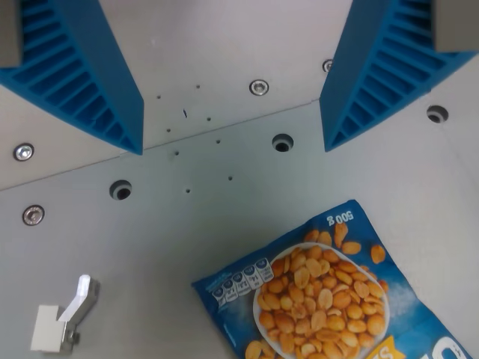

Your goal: Rotate around base positive y

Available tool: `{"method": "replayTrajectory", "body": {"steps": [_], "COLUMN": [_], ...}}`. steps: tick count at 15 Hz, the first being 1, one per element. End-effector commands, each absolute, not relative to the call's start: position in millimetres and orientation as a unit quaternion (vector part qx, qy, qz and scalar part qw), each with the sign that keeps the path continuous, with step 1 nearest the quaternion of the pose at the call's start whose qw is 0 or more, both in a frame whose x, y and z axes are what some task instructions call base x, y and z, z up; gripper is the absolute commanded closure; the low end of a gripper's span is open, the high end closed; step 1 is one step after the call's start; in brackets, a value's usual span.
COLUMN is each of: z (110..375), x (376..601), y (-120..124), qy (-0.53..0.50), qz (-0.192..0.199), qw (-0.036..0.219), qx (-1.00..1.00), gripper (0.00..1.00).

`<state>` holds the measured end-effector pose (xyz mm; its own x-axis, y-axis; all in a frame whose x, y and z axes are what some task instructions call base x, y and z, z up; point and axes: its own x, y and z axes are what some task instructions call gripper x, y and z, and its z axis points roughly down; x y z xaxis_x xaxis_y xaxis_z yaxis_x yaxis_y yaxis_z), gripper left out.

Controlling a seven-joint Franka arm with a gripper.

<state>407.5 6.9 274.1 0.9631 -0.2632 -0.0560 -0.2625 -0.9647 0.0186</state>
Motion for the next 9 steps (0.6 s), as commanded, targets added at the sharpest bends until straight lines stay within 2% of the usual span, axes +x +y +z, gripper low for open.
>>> {"method": "replayTrajectory", "body": {"steps": [1, 9], "z": [280.6, 280.6], "x": [413.3, 413.3], "y": [6.7, 6.7], "qy": [-0.132, -0.131], "qz": [-0.111, -0.163], "qw": [0.017, 0.024], "qx": [0.985, 0.978], "gripper": [0.0, 0.0]}}
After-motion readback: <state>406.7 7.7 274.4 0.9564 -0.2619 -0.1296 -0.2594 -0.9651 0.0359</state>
